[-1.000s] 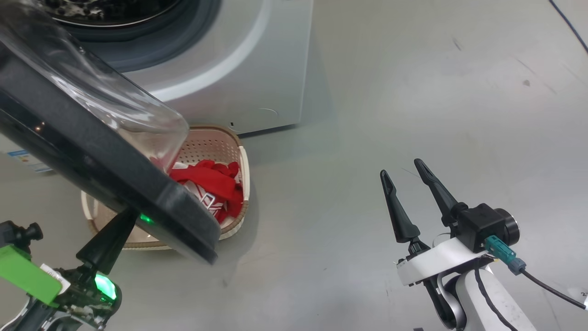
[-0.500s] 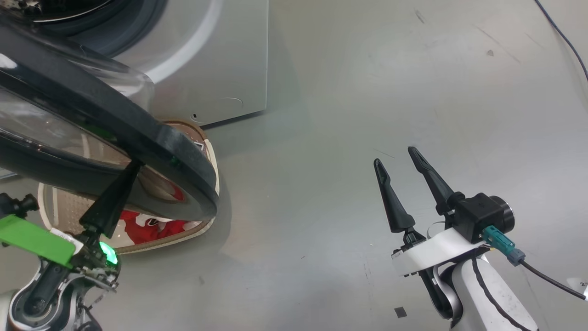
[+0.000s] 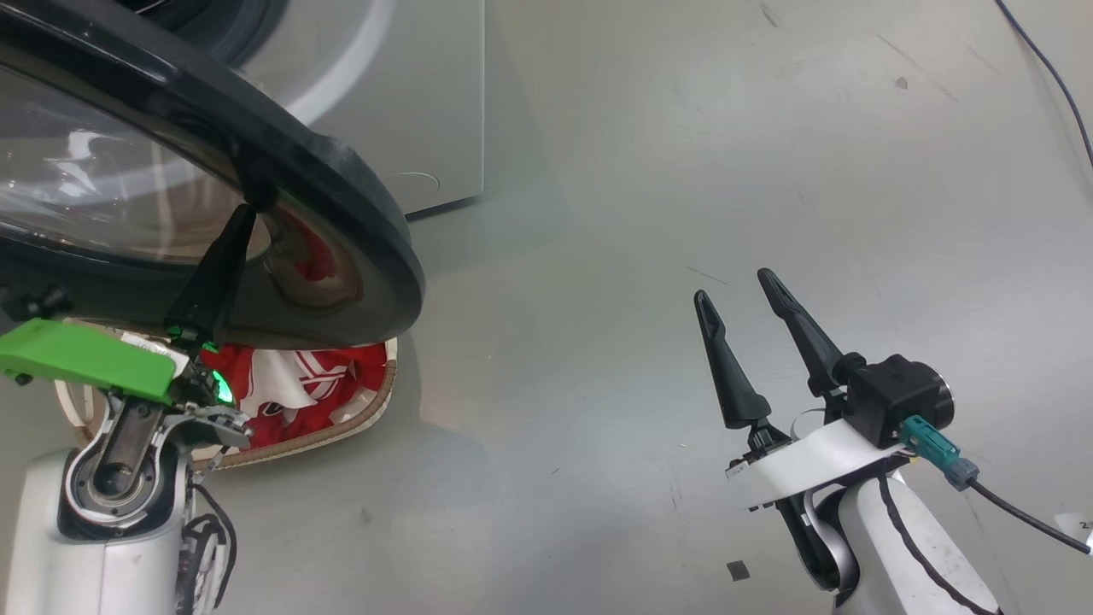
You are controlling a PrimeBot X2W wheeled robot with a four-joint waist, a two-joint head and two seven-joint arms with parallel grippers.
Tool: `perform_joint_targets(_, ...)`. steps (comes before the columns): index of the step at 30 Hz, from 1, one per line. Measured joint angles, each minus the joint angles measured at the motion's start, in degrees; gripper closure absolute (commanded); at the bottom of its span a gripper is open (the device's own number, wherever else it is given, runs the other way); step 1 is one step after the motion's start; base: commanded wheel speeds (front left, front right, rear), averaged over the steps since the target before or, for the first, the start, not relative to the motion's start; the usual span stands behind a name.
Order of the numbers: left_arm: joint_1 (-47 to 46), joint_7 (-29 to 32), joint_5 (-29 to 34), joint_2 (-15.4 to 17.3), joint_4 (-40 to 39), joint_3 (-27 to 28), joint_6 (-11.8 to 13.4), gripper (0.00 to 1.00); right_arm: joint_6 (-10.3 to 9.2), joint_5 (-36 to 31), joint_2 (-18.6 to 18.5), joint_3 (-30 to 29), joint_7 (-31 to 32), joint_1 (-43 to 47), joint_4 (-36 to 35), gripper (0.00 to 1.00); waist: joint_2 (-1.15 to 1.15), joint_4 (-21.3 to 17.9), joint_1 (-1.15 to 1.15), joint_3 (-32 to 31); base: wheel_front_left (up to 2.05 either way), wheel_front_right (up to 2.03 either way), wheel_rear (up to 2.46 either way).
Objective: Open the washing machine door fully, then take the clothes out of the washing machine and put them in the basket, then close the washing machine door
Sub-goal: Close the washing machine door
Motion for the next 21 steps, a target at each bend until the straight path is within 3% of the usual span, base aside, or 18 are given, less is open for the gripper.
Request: perform_joint_targets(21, -14.44, -12.33, 4.49, -0.78, 12.84, -1.86, 0.00, 1.00, 0.01, 2.30, 0.10, 3.07, 0.00, -2.09, 0.07, 0.00, 0.00, -3.12, 0.00, 1.24, 0.00, 0.00, 0.00)
